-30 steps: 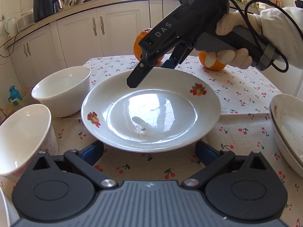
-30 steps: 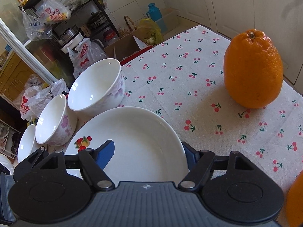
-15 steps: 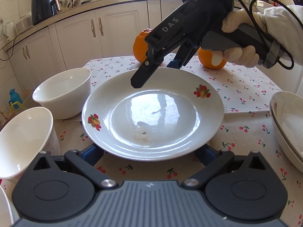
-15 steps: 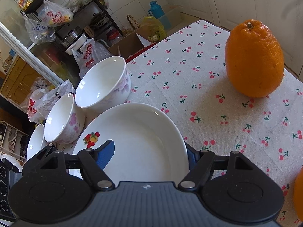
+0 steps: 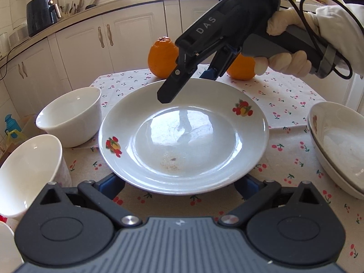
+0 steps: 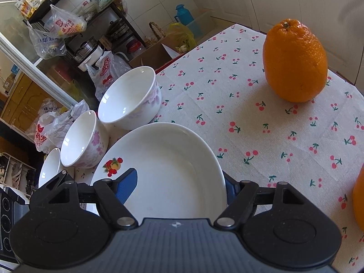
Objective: Organize plates and bowls
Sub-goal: 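Lift the plate with the right gripper and carry it toward the plate stack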
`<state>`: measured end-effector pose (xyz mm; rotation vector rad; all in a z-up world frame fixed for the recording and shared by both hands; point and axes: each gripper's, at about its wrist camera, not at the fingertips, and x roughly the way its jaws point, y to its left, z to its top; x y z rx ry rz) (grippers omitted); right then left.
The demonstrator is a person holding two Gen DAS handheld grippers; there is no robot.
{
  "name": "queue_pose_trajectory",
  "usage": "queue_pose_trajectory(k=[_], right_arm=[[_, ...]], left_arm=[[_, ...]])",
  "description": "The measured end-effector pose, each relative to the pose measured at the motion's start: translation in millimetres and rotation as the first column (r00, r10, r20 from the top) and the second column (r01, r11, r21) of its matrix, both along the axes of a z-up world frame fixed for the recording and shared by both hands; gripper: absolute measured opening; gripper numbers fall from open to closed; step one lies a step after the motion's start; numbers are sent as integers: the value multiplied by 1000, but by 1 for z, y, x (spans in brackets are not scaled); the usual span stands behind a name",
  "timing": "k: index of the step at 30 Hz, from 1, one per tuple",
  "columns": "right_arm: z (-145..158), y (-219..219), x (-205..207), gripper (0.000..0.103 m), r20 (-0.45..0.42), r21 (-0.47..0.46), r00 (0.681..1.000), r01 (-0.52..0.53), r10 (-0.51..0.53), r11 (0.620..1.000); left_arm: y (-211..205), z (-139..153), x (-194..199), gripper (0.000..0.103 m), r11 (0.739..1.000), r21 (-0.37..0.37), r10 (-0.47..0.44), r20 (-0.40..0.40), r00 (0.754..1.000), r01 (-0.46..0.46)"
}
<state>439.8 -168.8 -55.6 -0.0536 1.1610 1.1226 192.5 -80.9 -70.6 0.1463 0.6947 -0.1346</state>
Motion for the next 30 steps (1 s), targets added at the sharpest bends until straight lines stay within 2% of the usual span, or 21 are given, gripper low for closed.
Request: queue_pose_trajectory(k=[17,30], right_arm=[[33,-52,-46,81,53,13,993,108,-109,994],[50,-112,-89,81,90,13,969,230,-231,973]], left_arm=[[-21,36,-30,100,991,9,-130,30,991,130],[-50,46,-47,100,965,-1,-261,31,965,262]])
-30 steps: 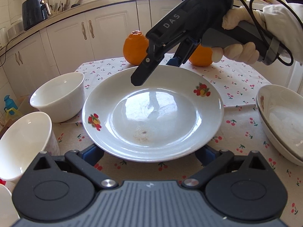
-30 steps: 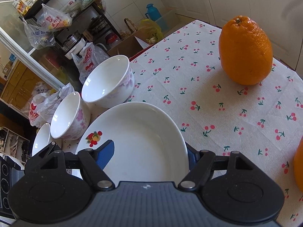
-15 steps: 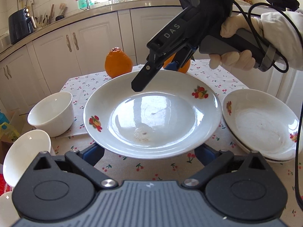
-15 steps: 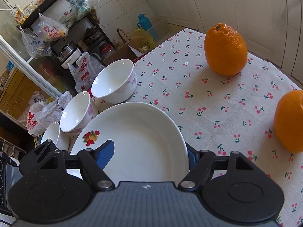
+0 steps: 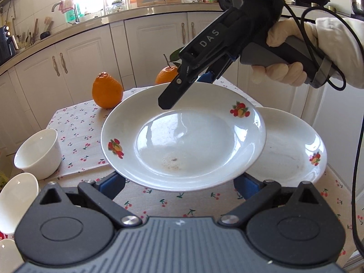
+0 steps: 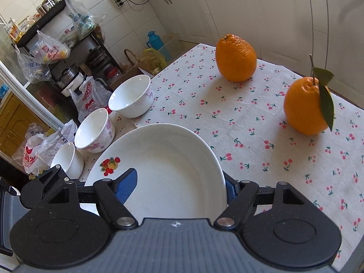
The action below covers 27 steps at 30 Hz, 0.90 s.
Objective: Organize plates and bowls
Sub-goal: 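Lift the plate with the right gripper and carry it toward the plate stack, then lower the held plate onto the plate stack and open the right gripper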
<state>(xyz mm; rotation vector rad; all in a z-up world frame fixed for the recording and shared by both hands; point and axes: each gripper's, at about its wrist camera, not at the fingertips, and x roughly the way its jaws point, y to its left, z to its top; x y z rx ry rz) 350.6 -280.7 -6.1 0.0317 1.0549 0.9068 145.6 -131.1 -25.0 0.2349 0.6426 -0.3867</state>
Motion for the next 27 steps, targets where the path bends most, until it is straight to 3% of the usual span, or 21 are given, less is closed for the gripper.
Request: queue_pose_trajectory(k=[16,27], right_arm=[[-10,-77,-56,81,-4,15,986,169,-169,985],[-23,-102,-74,81,-19,23,974,227,-226,974]], left_arm=[[-44,-5,-16,100,985,3,-170,-49,984,170],[-60,-14,-17,100,974,15,-225,-80,971,227]])
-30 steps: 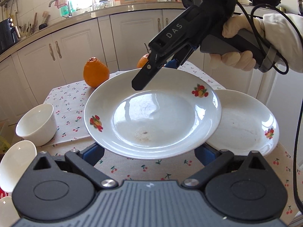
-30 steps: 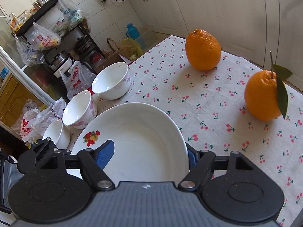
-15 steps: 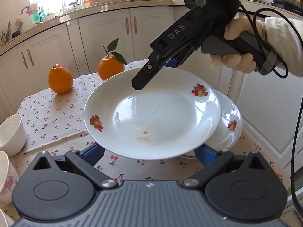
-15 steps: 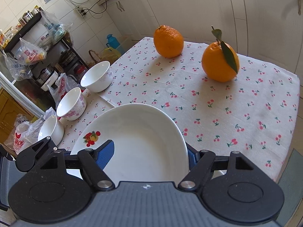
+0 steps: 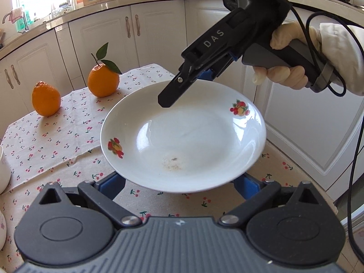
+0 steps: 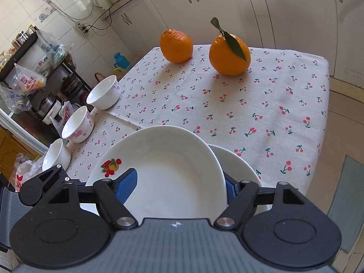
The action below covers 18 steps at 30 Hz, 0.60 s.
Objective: Organize plates and bowls
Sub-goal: 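Lower the held plate onto the plate stack and open the right gripper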
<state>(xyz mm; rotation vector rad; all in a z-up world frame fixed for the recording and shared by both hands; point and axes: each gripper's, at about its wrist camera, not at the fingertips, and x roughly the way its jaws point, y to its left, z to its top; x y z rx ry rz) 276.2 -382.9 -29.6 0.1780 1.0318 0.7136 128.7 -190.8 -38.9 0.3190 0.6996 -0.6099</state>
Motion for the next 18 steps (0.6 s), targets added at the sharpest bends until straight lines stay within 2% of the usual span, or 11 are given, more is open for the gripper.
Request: queue_pose_trajectory(k=[18], right_arm=[[-11,-10,-12,81,-20,-70,999,48,-50,996]], left_arm=[[-6,-4,2,100,999,-13,-46,-22,999,46]])
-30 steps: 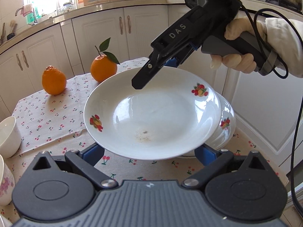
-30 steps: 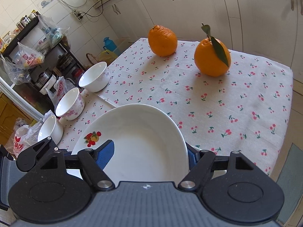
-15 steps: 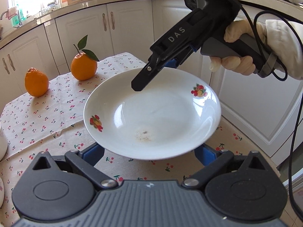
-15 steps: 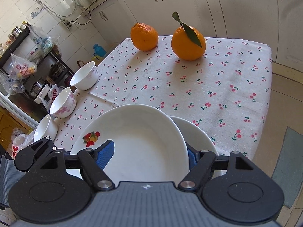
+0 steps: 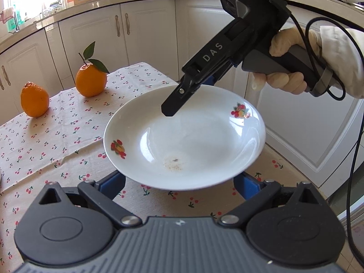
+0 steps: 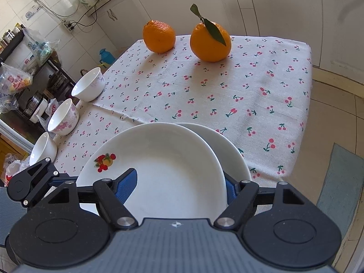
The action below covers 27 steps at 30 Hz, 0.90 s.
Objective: Organize plates and bowls
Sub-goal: 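Lower the held plate onto the plate stack and open the right gripper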
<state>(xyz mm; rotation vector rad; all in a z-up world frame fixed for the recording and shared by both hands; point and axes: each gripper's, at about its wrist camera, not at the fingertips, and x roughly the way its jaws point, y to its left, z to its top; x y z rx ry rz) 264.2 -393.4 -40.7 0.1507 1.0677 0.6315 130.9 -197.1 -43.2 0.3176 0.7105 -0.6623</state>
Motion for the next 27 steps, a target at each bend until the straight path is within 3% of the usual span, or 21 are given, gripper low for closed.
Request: queue_pose_trajectory(k=[13,20,27], right_arm=[[0,-7,-9,81,-12,-45,1000,19,-19,999],[4,-16,-17,82,-6,-33,999,42,-43,999],[14,-12,-24,87,11,-85,999,41,-40,996]], left_arm=[[1,-1,2,100,1000,-18,-14,-12,1000,14],[-1,0,0,100,999,-28,-32,21,999,33],[-1,-1,0,100,999,-20,-35,22,999,35]])
